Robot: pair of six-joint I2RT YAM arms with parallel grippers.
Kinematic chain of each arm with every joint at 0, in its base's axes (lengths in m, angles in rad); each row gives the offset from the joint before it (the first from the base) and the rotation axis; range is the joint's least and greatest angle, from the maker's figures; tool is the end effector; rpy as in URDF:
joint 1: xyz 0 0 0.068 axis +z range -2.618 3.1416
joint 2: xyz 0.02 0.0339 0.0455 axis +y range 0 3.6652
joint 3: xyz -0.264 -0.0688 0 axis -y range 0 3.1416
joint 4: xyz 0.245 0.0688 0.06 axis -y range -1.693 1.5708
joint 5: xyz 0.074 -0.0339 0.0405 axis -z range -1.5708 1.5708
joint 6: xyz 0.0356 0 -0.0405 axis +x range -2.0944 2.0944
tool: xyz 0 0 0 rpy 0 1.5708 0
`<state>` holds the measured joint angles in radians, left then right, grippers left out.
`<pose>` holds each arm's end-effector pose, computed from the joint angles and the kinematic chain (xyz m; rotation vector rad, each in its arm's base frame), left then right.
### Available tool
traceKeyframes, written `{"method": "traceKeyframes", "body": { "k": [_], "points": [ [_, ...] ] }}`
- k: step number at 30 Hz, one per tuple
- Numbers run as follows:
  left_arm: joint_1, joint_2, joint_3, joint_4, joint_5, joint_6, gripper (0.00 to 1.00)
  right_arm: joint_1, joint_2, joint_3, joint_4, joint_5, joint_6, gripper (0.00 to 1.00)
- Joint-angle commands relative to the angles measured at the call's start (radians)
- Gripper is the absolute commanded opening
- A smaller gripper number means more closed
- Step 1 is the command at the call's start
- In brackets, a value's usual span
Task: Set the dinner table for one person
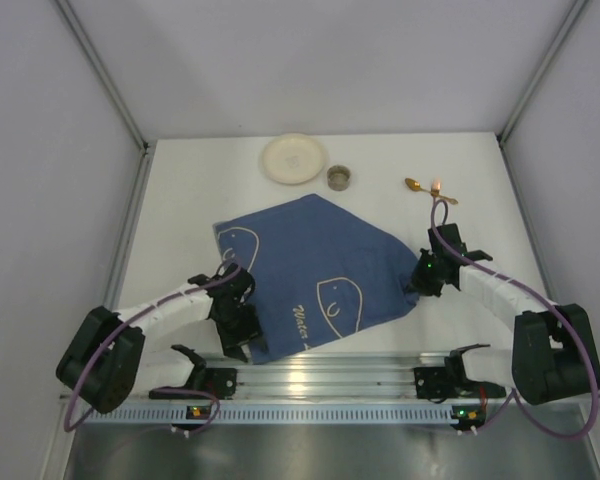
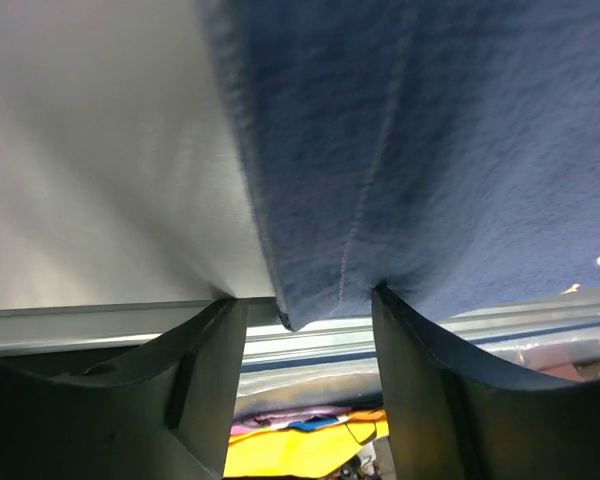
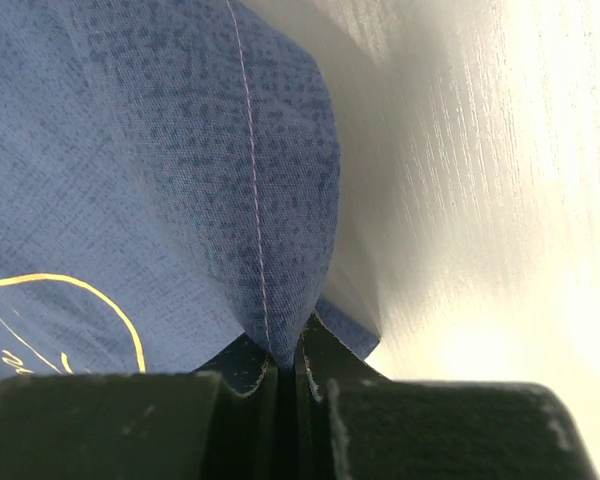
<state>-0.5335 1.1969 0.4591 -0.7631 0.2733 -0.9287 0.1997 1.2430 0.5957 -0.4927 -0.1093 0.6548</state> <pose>0.1267 -0.0860 0.1308 0.5724 -2.9324 0.3756 0.2073 0.0459 0.1642 0.5922 2.7044 0.3888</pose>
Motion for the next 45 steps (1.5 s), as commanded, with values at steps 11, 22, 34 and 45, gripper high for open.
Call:
{"method": "traceKeyframes", "body": {
  "k": [11,22,34,45],
  "points": [
    [-0.062,0.147,0.174,0.094,-0.154,-0.021,0.0,-0.005,-0.062,0.013,-0.046,0.008,-0.012,0.0],
    [-0.057,0.093,0.637,-0.146,-0.312,0.079,0.0,-0.006,-0.022,0.383,-0.188,-0.139,-0.086,0.0],
    [0.033,0.237,1.588,-0.255,-0.559,0.204,0.0,-0.08,0.343,1.5,-0.495,-0.313,-0.096,0.0],
    [0.035,-0.156,1.074,-0.335,-0.606,0.133,0.0,-0.102,-0.081,0.757,-0.44,-0.256,-0.141,0.0]
  ]
}}
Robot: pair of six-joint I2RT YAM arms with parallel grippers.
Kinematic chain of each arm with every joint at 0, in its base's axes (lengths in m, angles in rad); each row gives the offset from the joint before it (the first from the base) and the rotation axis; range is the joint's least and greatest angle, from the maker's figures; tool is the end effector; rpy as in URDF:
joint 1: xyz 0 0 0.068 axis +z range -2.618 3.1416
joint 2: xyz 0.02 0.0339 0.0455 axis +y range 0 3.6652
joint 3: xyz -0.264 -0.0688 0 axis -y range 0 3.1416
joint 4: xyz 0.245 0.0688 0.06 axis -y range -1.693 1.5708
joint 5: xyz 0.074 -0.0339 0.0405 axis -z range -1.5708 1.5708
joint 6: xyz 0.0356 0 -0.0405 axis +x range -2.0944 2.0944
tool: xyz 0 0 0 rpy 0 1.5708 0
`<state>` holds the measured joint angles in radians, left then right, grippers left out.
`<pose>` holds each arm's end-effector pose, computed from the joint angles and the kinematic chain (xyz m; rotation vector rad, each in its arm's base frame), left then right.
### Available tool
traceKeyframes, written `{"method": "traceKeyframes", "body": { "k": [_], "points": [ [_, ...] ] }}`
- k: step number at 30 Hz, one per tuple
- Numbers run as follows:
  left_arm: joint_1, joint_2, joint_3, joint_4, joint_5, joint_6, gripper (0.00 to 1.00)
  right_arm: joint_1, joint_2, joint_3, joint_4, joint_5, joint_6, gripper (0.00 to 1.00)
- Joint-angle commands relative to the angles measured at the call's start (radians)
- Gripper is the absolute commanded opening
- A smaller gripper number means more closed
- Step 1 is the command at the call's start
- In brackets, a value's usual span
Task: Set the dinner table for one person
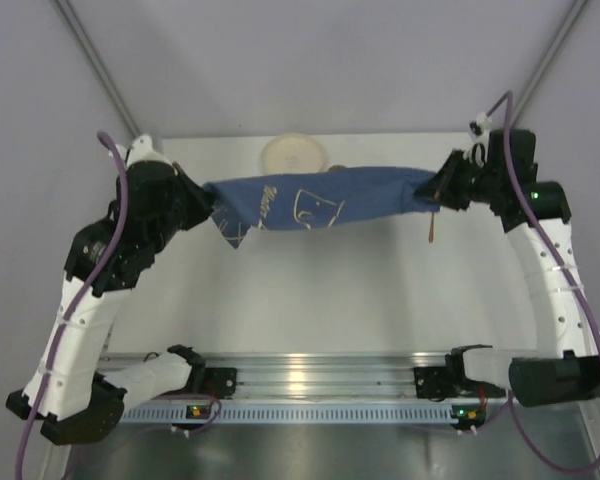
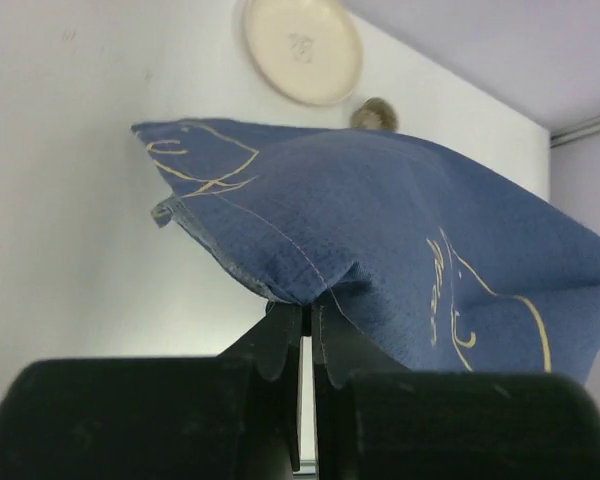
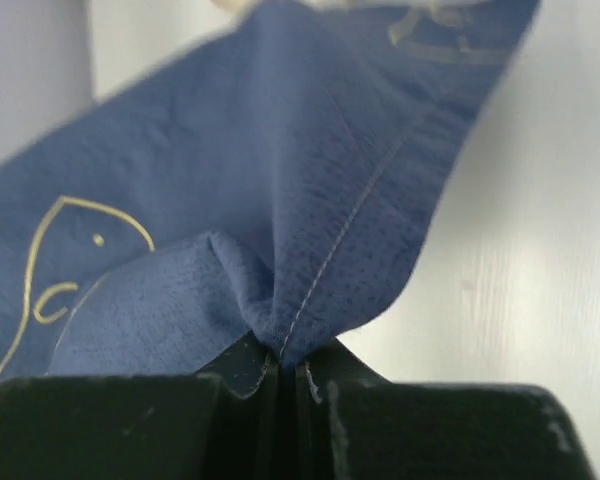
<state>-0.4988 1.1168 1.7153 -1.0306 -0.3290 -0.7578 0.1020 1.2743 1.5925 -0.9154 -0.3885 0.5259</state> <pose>0.1553 -0.0715 0.4933 -0.4689 1.9554 -0.4837 0.2426 0.0384 0.4395 0.2400 2.2094 0.7749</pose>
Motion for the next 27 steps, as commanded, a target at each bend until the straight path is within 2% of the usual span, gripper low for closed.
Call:
{"method": "traceKeyframes", "body": {
  "k": [1,3,4,7,9,10,11,12,14,15,18,23,27],
  "points": [
    [0.0,-0.166,-0.341,-0.074,0.004,-0.084,0.0,-0.004,-0.151,-0.318,-0.004,0.023,-0.006,0.0],
    [0.0,-0.303,-0.486,-0.108,0.028,-0.136,0.0,-0.004,-0.257,-0.531,0.012,0.011,-0.006,0.0],
    [0.0,-0.349,-0.613,-0.121,0.041,-0.185,0.0,-0.004,-0.288,-0.595,0.015,0.013,-0.006,0.0],
    [0.0,-0.507,-0.796,-0.144,0.113,-0.267,0.0,-0.002,-0.387,-0.798,0.03,-0.003,-0.003,0.0],
    [0.0,-0.579,-0.854,-0.157,0.157,-0.302,0.31,-0.002,-0.417,-0.899,0.047,-0.012,0.003,0.14],
    [0.0,-0.594,-0.885,-0.16,0.168,-0.326,0.41,-0.002,-0.415,-0.914,0.049,-0.019,-0.001,0.23],
    [0.0,-0.6,-0.896,-0.161,0.177,-0.333,0.98,-0.002,-0.408,-0.925,0.046,-0.016,-0.006,0.53],
    [0.0,-0.601,-0.901,-0.158,0.189,-0.337,0.99,-0.002,-0.402,-0.925,0.041,-0.012,-0.01,0.64],
    [0.0,-0.588,-0.889,-0.152,0.192,-0.334,0.98,-0.002,-0.392,-0.908,0.023,0.014,-0.023,0.8],
    [0.0,-0.563,-0.879,-0.151,0.194,-0.331,0.98,-0.002,-0.391,-0.881,0.013,0.029,-0.024,0.83],
    [0.0,-0.514,-0.827,-0.14,0.18,-0.31,0.98,-0.002,-0.383,-0.81,-0.007,0.071,-0.029,0.85],
    [0.0,-0.439,-0.789,-0.08,0.095,-0.282,0.99,-0.002,-0.32,-0.75,0.044,0.045,-0.021,0.84],
    [0.005,-0.271,-0.758,0.003,-0.007,-0.232,0.99,0.013,-0.247,-0.691,0.095,0.037,-0.012,0.83]
  ]
}}
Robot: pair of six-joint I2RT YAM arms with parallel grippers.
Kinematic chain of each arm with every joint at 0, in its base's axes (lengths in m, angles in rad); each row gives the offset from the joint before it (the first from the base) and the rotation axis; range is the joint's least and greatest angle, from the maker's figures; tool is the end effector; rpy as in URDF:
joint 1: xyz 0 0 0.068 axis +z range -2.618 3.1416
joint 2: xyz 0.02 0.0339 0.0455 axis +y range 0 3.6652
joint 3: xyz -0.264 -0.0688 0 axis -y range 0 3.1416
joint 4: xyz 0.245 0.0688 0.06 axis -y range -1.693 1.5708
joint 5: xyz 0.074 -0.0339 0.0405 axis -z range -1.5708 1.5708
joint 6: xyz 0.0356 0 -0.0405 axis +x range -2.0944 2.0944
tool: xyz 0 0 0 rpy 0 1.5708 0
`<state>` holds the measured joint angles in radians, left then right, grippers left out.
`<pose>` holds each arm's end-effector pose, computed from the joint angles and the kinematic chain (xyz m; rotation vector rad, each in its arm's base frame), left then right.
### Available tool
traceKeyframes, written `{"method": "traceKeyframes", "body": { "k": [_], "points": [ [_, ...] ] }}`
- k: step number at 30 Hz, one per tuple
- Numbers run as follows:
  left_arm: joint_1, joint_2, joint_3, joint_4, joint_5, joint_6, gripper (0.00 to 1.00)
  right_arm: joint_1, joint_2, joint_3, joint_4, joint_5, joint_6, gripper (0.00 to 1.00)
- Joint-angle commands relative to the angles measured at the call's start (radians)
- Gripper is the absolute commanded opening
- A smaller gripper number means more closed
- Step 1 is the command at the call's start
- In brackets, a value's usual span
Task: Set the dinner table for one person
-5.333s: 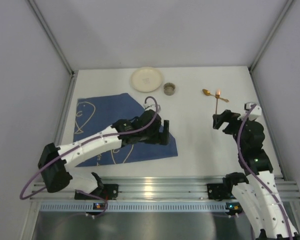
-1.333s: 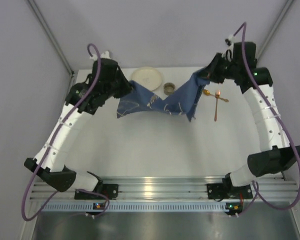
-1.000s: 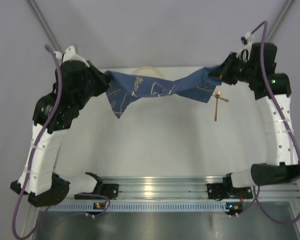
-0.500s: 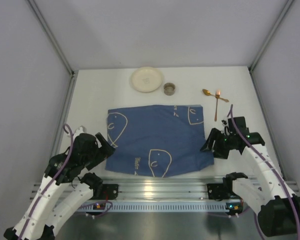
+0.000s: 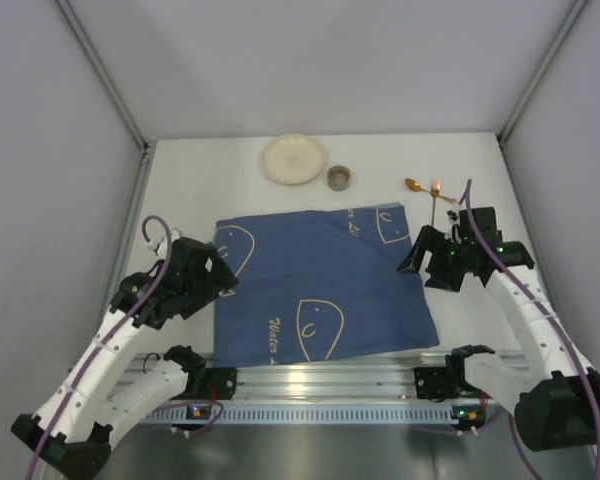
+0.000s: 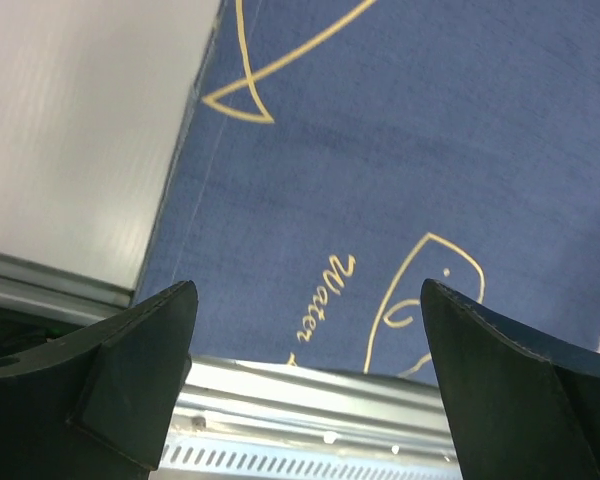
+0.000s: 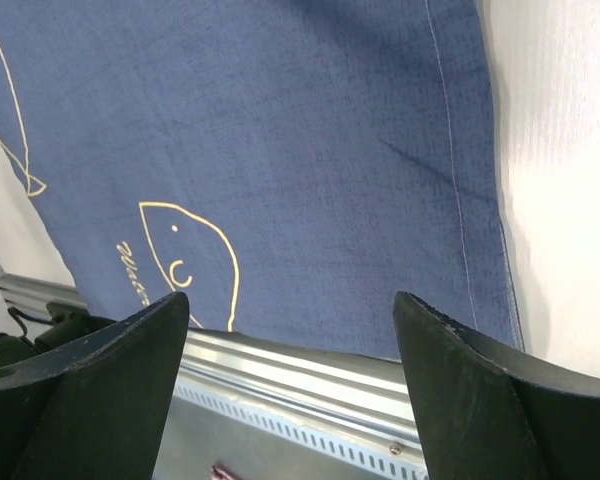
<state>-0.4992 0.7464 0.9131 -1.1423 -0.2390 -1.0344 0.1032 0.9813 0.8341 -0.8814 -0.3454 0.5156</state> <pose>0.1083 -0.0494 0.3027 -0.7600 2.4191 -0.3201 0.1777 0.0305 0.2643 0.4171 2.6221 0.6651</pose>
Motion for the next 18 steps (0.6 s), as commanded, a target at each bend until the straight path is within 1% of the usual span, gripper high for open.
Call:
{"method": "traceKeyframes", "body": {
  "k": [1,2,3,5,6,8,9,10,11,12,15,16,17,18],
  "points": [
    [0.011,0.137,0.068,0.136,-0.109,0.081,0.98,0.016,0.062,0.082,0.08,-0.003,0.0,0.83],
    [0.02,0.172,0.081,0.159,-0.111,0.105,0.98,0.024,0.091,0.094,0.093,0.003,0.003,0.83],
    [0.062,0.244,0.093,0.208,-0.088,0.129,0.99,0.036,0.106,0.117,0.102,0.005,0.003,0.83],
    [0.129,0.309,0.11,0.255,-0.037,0.198,0.98,0.05,0.158,0.138,0.12,0.006,0.004,0.82],
    [0.216,0.358,0.101,0.297,0.028,0.218,0.98,0.064,0.175,0.157,0.122,0.005,0.003,0.82],
    [0.301,0.387,0.08,0.358,0.082,0.273,0.98,0.076,0.204,0.168,0.124,0.002,0.007,0.82],
    [0.371,0.407,0.066,0.389,0.102,0.29,0.97,0.085,0.209,0.169,0.122,0.0,0.008,0.82],
    [0.404,0.419,0.041,0.457,0.147,0.319,0.94,0.09,0.209,0.169,0.124,0.003,0.011,0.82],
    [0.431,0.429,0.029,0.49,0.174,0.336,0.92,0.093,0.206,0.163,0.125,0.003,0.012,0.82],
    [0.471,0.456,0.017,0.533,0.2,0.352,0.87,0.096,0.203,0.154,0.125,0.003,0.011,0.82],
    [0.491,0.516,-0.031,0.671,0.3,0.395,0.8,0.095,0.194,0.134,0.122,0.02,0.008,0.82],
    [0.52,0.533,-0.037,0.696,0.316,0.398,0.79,0.095,0.194,0.132,0.119,0.022,0.003,0.82],
    [0.524,0.548,-0.042,0.751,0.345,0.396,0.79,0.095,0.191,0.129,0.119,0.025,0.0,0.82],
    [0.528,0.579,-0.049,0.771,0.351,0.399,0.79,0.095,0.191,0.125,0.116,0.028,-0.003,0.82]
  ]
}}
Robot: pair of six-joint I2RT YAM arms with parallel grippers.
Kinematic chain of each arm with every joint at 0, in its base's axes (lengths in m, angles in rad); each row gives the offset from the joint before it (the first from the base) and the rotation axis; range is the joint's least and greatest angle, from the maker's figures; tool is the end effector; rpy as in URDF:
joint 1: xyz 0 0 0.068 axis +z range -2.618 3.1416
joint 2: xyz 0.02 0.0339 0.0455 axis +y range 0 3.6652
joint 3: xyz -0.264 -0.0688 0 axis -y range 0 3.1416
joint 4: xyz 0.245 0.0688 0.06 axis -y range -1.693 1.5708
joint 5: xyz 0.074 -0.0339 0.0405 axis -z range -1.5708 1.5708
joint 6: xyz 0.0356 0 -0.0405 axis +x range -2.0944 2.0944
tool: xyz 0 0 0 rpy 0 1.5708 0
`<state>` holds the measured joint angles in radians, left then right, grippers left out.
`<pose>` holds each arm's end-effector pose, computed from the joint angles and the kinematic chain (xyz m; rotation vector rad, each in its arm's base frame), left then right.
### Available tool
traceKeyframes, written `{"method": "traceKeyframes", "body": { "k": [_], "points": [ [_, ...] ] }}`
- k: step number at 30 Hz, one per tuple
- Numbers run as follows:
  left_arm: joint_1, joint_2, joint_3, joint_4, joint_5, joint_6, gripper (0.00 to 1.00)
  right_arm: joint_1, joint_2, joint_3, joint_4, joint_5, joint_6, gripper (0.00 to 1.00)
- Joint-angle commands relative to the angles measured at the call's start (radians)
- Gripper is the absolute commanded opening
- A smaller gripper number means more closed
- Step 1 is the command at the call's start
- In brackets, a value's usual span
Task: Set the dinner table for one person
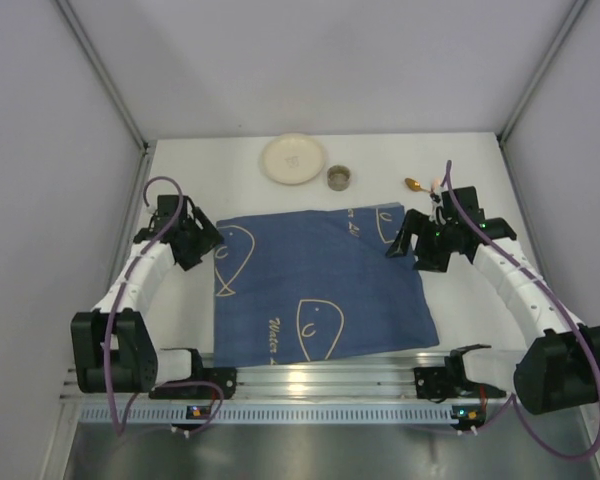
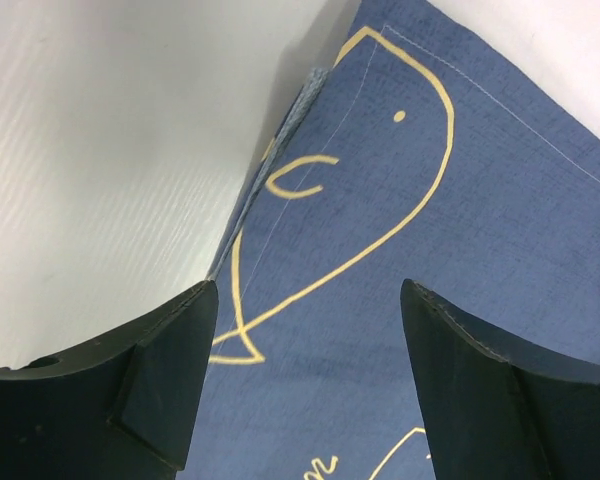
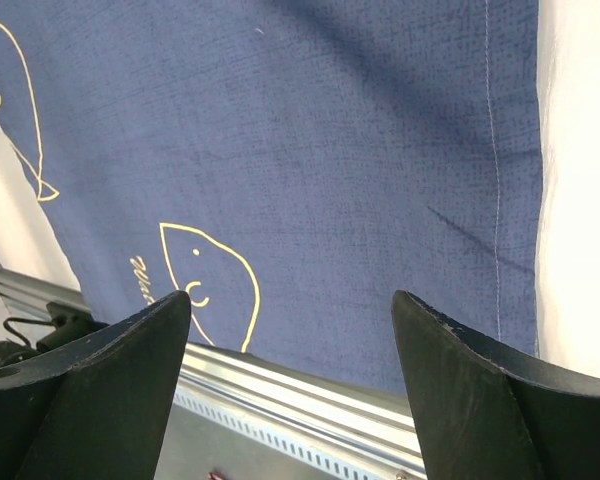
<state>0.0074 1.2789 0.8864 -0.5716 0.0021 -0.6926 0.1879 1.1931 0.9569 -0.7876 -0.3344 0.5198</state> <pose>0.2558 0.0018 0.2380 -0.8762 2.4027 -0.2715 0.2246 0.0546 0.2680 0.3154 2.6463 0.6802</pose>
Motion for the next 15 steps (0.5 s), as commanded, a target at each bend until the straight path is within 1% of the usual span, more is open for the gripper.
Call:
{"method": "traceKeyframes", "body": {
  "k": [1,3,7,10,15],
  "points": [
    [0.02,0.06,-0.021,0.216,0.11,0.054,0.79,0.008,-0.018,0.0,0.018,0.02,-0.015,0.82],
    [0.02,0.103,-0.027,0.274,0.114,0.057,0.79,0.008,-0.007,0.009,0.01,0.028,-0.024,0.82],
    [0.025,0.187,-0.001,0.306,0.092,0.067,0.77,0.008,0.017,0.037,-0.038,0.077,-0.075,0.82],
    [0.032,0.244,0.005,0.348,0.099,0.07,0.76,0.005,0.02,0.036,-0.065,0.116,-0.107,0.82],
    [0.032,0.313,0.022,0.38,0.088,0.077,0.72,-0.005,0.022,0.031,-0.091,0.147,-0.121,0.82]
  ]
}}
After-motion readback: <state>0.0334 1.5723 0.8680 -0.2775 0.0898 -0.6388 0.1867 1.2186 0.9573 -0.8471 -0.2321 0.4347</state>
